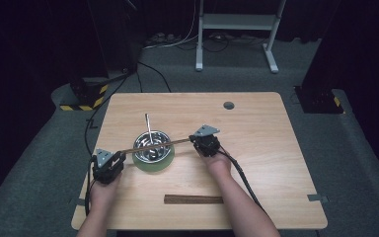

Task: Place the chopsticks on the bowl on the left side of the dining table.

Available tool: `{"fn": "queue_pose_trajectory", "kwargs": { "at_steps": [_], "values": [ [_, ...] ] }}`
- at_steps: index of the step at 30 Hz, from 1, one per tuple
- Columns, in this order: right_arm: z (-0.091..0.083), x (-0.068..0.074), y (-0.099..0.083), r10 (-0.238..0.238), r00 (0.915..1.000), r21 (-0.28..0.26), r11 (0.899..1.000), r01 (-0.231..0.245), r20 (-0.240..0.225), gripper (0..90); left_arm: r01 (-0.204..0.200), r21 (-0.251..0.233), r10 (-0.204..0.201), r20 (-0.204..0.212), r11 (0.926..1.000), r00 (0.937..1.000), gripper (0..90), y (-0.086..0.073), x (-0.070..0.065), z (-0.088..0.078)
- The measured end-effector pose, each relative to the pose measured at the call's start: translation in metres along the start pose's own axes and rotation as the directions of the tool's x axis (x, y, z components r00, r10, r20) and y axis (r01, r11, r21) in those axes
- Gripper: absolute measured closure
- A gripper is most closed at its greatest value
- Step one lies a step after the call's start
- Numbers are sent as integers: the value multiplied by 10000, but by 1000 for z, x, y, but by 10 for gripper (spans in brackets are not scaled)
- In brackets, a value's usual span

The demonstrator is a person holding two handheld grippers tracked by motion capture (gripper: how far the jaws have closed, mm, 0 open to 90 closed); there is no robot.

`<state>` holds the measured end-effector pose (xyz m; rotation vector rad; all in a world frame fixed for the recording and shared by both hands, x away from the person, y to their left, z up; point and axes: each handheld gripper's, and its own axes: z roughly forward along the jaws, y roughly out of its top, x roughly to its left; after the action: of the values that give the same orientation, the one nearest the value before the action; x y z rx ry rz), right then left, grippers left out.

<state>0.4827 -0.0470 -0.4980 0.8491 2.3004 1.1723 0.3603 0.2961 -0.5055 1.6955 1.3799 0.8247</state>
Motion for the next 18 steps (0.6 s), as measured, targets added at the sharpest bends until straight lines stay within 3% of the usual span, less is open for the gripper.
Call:
{"fn": "queue_pose_trajectory", "kwargs": {
  "at_steps": [3,4,6,18],
  "values": [
    [-2,0,-2,162,9998,77,9998,-162,85,896,38,30,-38,6,10000,10000,677,-3,-1,-2],
    [-2,-1,-2,149,9998,79,9999,-150,94,896,-128,-66,127,-14,9999,9999,674,-4,0,-3],
    [-3,-2,-2,128,9998,51,9999,-129,144,895,39,-14,-39,-39,10000,10000,674,-5,0,-2],
    [-2,0,-2,154,9998,103,9998,-155,120,895,-344,294,346,-75,9990,9994,719,1,3,5]
  ]
}}
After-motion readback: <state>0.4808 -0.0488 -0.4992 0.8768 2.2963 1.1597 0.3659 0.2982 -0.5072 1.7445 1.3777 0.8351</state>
